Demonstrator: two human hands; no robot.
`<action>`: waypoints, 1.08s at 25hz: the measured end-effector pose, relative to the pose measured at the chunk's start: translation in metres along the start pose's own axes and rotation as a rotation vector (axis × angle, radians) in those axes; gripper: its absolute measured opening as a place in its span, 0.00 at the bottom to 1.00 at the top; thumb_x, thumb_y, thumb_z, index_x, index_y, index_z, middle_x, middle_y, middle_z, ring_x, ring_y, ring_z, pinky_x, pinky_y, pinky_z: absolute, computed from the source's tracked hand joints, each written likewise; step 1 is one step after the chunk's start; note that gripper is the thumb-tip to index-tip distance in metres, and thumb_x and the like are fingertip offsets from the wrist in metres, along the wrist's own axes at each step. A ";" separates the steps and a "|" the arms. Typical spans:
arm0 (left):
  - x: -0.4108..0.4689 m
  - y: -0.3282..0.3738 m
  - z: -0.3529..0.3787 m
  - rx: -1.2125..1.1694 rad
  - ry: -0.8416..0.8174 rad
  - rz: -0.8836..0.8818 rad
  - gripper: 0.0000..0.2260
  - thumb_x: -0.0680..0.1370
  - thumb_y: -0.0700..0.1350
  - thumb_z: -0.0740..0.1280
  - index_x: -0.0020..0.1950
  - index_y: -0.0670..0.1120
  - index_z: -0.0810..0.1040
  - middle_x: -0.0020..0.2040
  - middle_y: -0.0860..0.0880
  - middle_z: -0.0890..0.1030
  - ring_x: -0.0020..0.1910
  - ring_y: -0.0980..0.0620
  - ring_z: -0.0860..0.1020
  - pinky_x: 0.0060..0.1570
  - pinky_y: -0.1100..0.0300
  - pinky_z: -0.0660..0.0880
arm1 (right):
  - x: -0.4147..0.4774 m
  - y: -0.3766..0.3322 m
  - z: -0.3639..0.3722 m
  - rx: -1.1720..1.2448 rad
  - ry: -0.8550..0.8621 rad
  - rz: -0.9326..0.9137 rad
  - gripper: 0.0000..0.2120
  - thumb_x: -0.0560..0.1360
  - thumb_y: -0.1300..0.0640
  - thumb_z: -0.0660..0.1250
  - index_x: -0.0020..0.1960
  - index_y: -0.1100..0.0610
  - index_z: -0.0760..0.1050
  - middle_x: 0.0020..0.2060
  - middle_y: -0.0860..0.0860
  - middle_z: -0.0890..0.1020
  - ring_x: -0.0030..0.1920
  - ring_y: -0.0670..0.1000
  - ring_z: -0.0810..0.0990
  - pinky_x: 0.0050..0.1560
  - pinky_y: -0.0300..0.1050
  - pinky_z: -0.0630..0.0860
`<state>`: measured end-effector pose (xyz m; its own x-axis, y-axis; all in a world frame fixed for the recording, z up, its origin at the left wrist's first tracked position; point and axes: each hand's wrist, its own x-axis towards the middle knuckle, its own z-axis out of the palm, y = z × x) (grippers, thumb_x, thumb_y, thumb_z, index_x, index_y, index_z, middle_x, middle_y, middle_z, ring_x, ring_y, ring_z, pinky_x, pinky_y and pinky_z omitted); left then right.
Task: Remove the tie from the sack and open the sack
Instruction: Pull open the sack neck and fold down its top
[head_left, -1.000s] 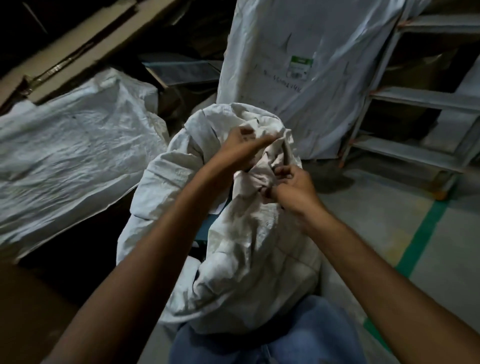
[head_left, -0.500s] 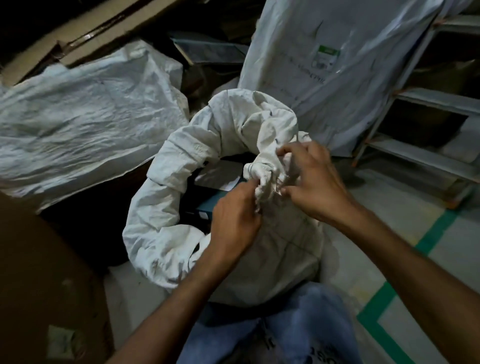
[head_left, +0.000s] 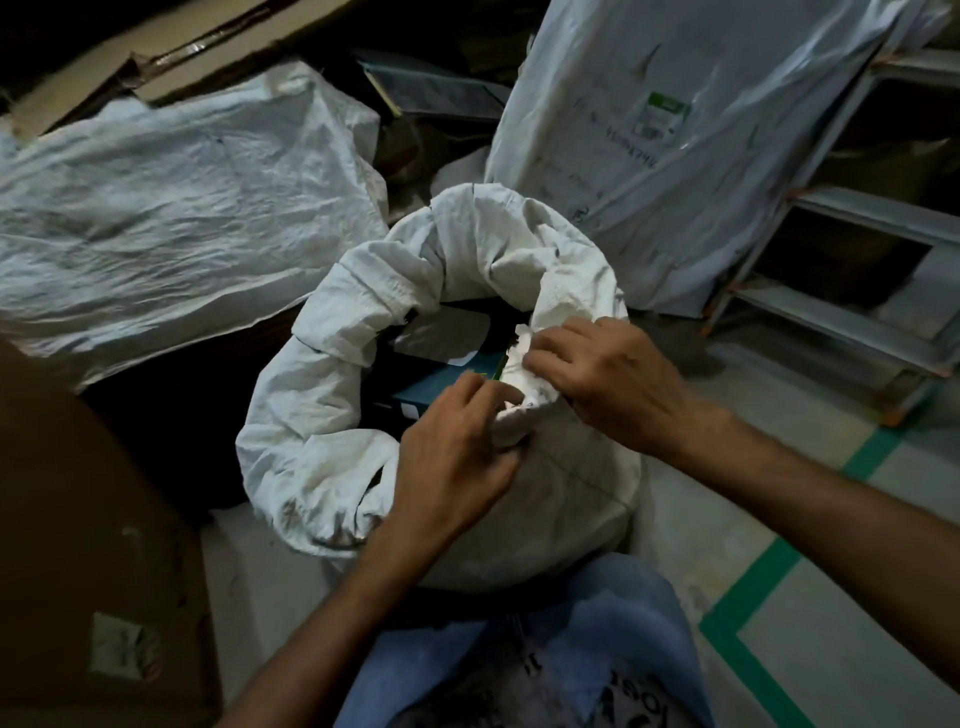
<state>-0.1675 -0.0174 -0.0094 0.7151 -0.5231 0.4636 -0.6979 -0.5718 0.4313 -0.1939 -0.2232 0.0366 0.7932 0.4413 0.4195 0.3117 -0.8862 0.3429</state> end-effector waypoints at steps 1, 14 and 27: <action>0.003 -0.001 -0.008 -0.215 -0.150 -0.112 0.15 0.73 0.64 0.72 0.54 0.57 0.80 0.51 0.58 0.79 0.47 0.58 0.80 0.42 0.56 0.76 | -0.008 -0.002 0.006 -0.019 0.107 0.014 0.09 0.78 0.67 0.64 0.51 0.58 0.81 0.49 0.55 0.84 0.42 0.58 0.81 0.35 0.52 0.75; -0.018 -0.017 0.041 0.144 -0.139 -0.040 0.11 0.70 0.47 0.69 0.52 0.50 0.77 0.44 0.48 0.82 0.44 0.41 0.81 0.36 0.49 0.76 | -0.035 -0.015 -0.006 0.243 -0.337 -0.100 0.13 0.71 0.50 0.69 0.54 0.52 0.80 0.74 0.52 0.72 0.68 0.56 0.74 0.59 0.54 0.77; -0.006 -0.015 0.019 -0.204 -0.387 -0.212 0.18 0.72 0.68 0.69 0.50 0.56 0.83 0.46 0.56 0.83 0.47 0.56 0.82 0.47 0.54 0.78 | -0.040 0.007 0.049 0.037 -0.220 -0.144 0.08 0.75 0.53 0.66 0.54 0.49 0.79 0.46 0.48 0.85 0.45 0.55 0.81 0.51 0.52 0.69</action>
<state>-0.1606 -0.0172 -0.0337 0.7778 -0.6269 0.0440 -0.5009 -0.5761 0.6459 -0.1981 -0.2537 -0.0192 0.8326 0.5257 0.1743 0.4456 -0.8228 0.3528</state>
